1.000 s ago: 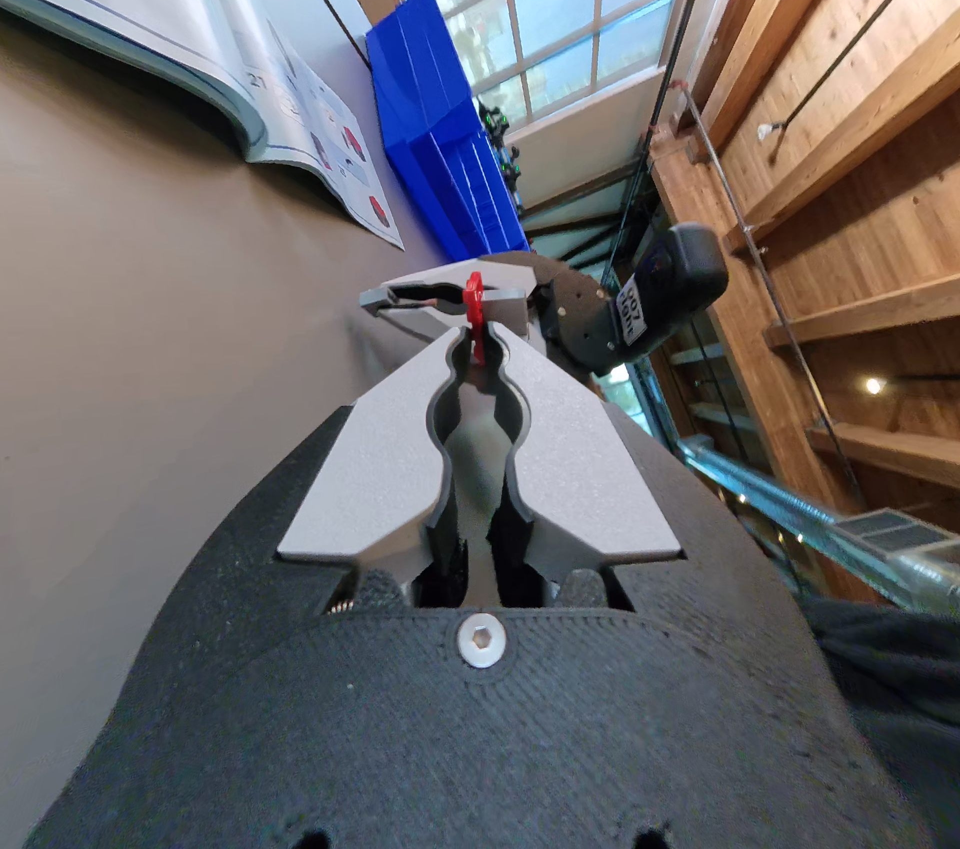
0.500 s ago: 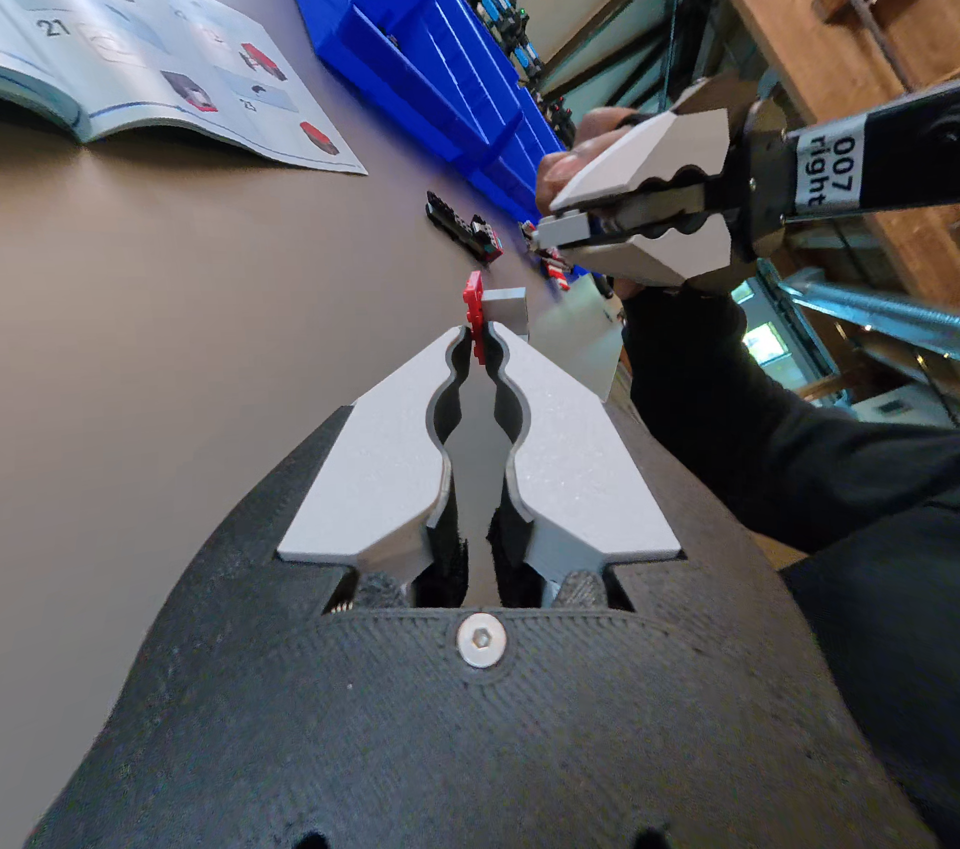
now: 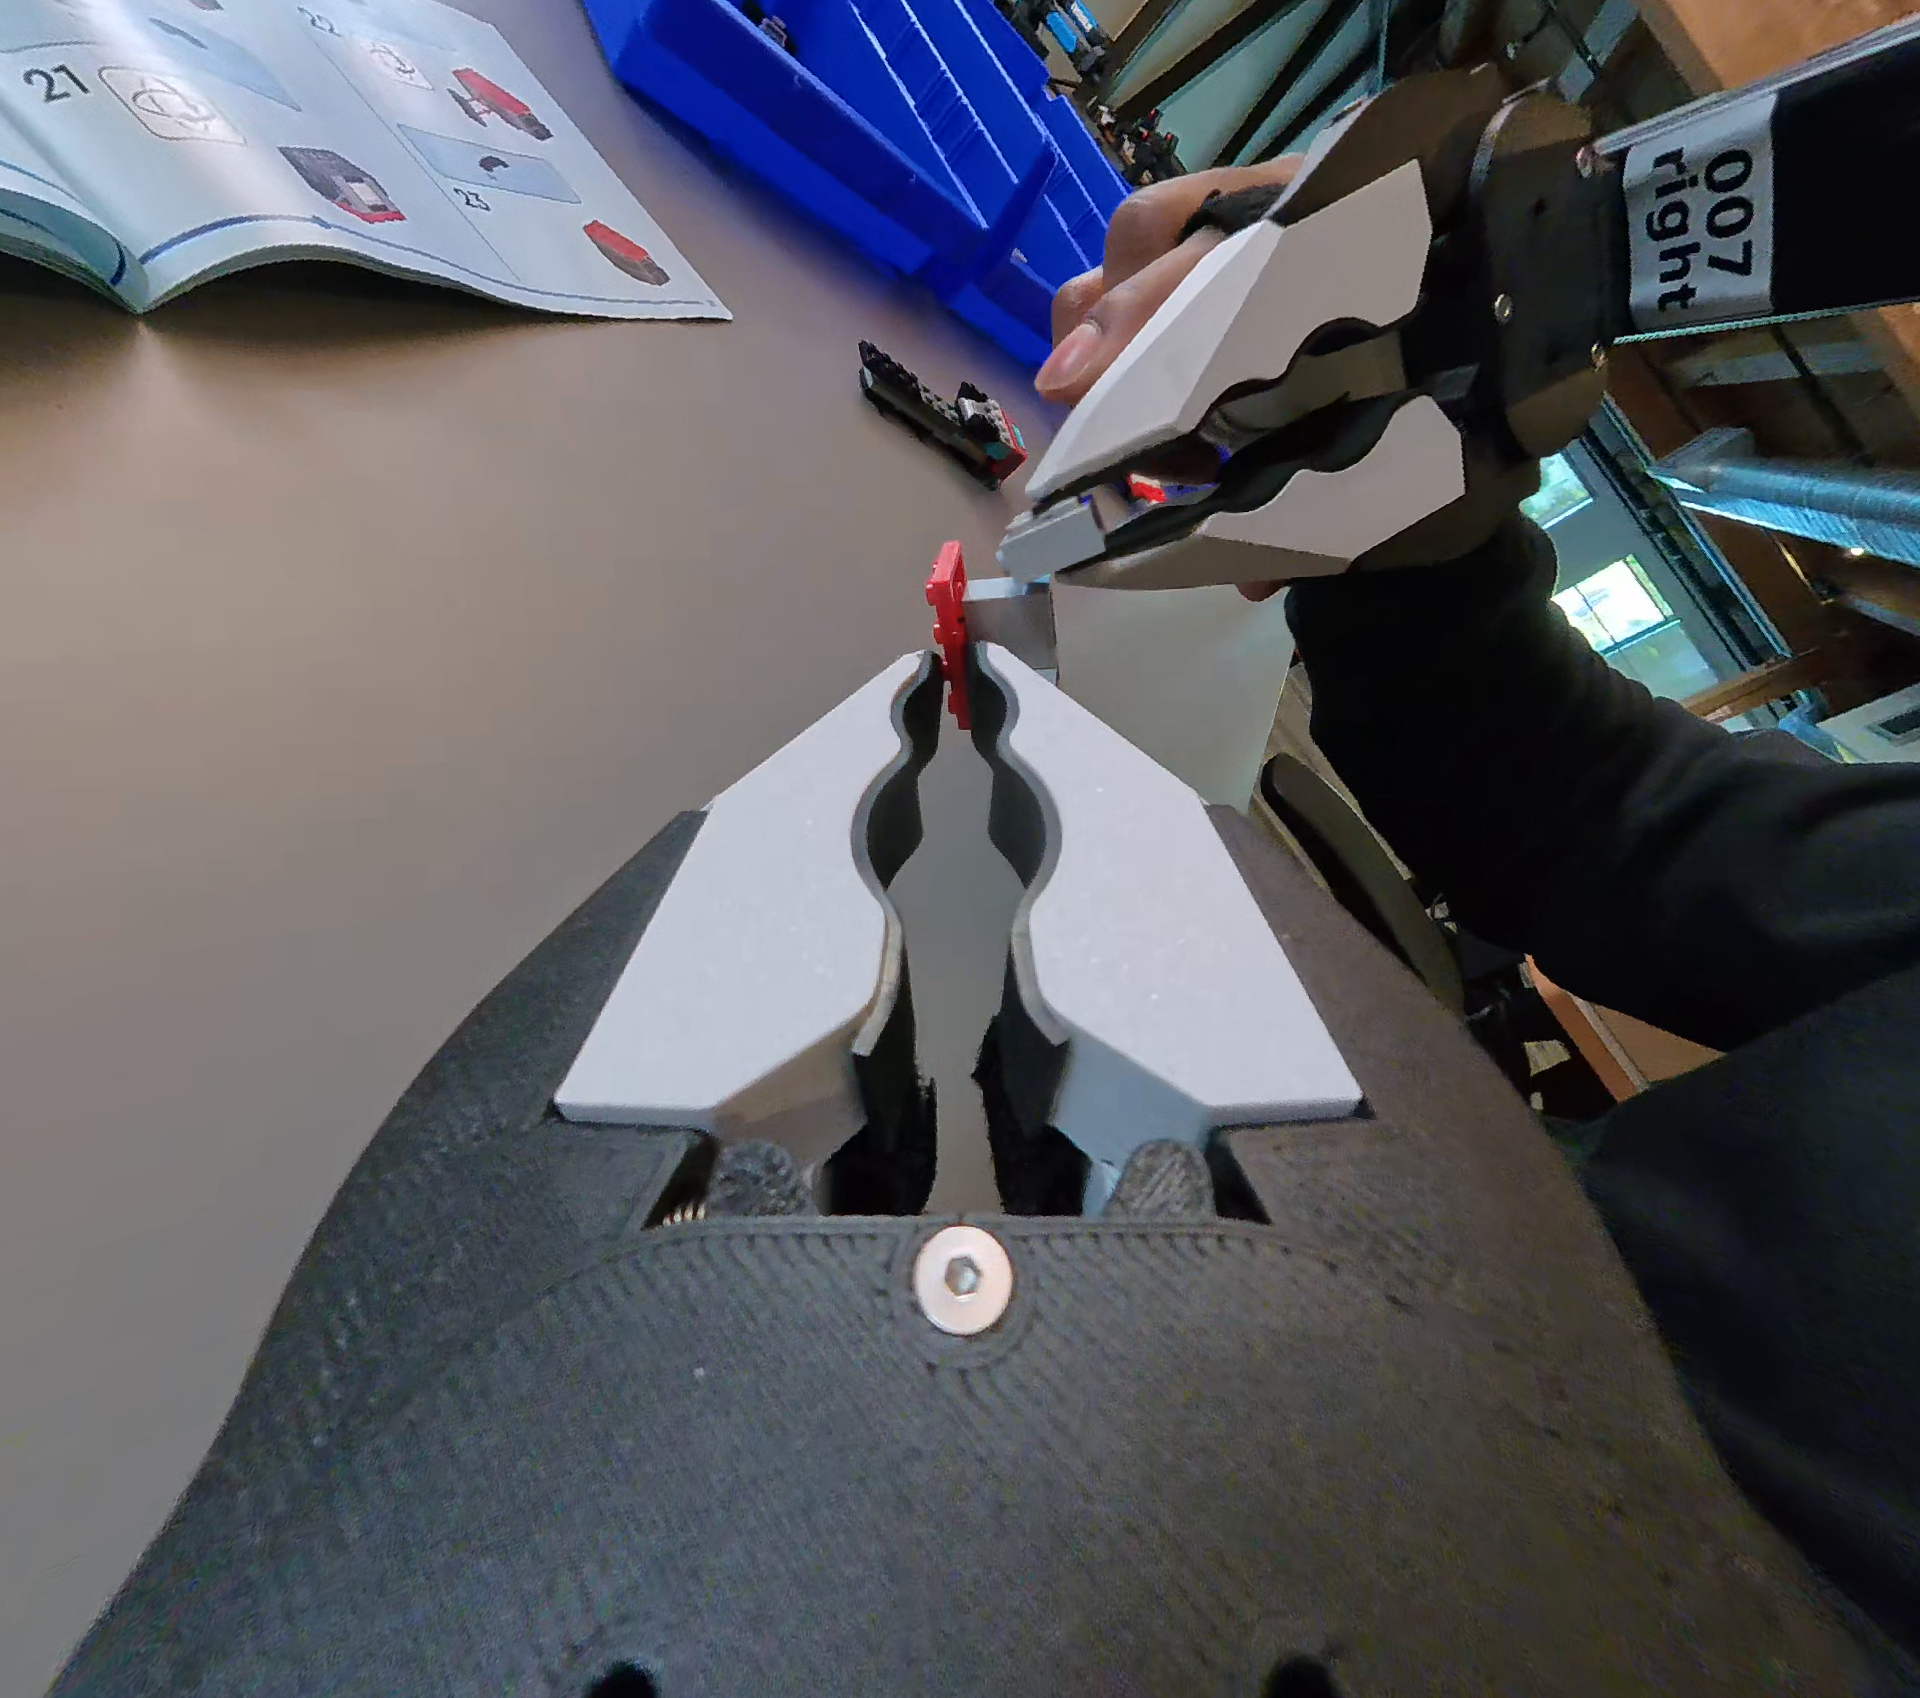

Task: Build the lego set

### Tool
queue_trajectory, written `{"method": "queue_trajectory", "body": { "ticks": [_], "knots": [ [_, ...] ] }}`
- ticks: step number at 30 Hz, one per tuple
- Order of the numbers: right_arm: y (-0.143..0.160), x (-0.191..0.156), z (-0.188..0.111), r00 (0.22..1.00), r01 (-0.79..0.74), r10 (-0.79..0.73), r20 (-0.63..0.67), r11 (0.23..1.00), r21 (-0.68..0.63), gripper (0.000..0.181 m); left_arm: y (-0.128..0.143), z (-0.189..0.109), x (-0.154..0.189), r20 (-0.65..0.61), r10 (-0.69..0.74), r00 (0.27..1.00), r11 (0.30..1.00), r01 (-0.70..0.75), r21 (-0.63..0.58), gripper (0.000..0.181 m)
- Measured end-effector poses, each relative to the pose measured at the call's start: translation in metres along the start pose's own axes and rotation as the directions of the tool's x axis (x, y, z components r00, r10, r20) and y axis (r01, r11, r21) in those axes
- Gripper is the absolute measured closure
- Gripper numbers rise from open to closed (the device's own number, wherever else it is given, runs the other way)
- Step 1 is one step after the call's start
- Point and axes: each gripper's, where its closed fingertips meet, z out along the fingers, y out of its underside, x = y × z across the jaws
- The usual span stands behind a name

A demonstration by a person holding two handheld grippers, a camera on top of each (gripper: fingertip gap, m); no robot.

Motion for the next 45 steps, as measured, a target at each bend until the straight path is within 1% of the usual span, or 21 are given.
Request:
{"method": "queue_trajectory", "body": {
  "ticks": [15, 23, 32, 34, 36, 38, 39, 42, 43, 45],
  "knots": [
    [0.006, -0.007, 0.003, 0.998, 0.011, -0.009, 0.054, 0.999, -0.039, 0.171, 0.005, 0.004, 0.001, 0.008, 0.027, 1.0, 0.999, -0.027, -0.029, 0.176],
    [0.007, -0.008, 0.002, 0.997, -0.014, 0.018, 0.081, 0.999, -0.05, 0.166, 0.006, 0.005, 0.002, 0.01, 0.034, 0.999, 0.999, -0.034, -0.037, 0.176],
    [0.005, -0.01, -0.001, 0.992, -0.062, 0.065, 0.105, 0.998, -0.03, 0.155, 0.005, 0.004, 0.004, -0.004, 0.027, 1.0, 0.999, -0.027, -0.03, 0.176],
    [0.003, -0.01, -0.003, 0.988, -0.102, 0.103, 0.113, 0.995, -0.017, 0.153, 0.005, 0.004, 0.005, -0.007, 0.031, 0.999, 0.999, -0.032, -0.032, 0.176],
    [0.002, -0.009, -0.006, 0.975, -0.186, 0.184, 0.126, 0.983, 0.006, 0.149, 0.005, 0.004, 0.006, -0.015, 0.035, 0.999, 0.999, -0.035, -0.031, 0.176],
    [0.001, -0.007, -0.01, 0.944, -0.311, 0.303, 0.133, 0.949, 0.046, 0.146, 0.004, 0.003, 0.01, -0.033, 0.038, 0.999, 0.999, -0.038, -0.023, 0.176],
    [-0.001, -0.006, -0.014, 0.915, -0.388, 0.374, 0.148, 0.918, 0.081, 0.143, 0.003, 0.002, 0.011, -0.044, 0.039, 0.998, 0.999, -0.04, -0.017, 0.176],
    [-0.01, 0.0, -0.026, 0.798, -0.602, 0.575, 0.18, 0.771, 0.206, 0.141, 0.0, 0.0, 0.016, -0.073, 0.045, 0.996, 0.999, -0.045, 0.001, 0.176],
    [-0.01, 0.001, -0.029, 0.755, -0.656, 0.633, 0.174, 0.721, 0.224, 0.141, -0.001, 0.0, 0.018, -0.083, 0.048, 0.995, 0.999, -0.048, 0.005, 0.176],
    [-0.011, -0.002, -0.032, 0.694, -0.717, 0.7, 0.167, 0.651, 0.25, 0.141, -0.002, 0.0, 0.022, -0.106, 0.053, 0.993, 0.999, -0.052, 0.013, 0.176]
  ]
}}
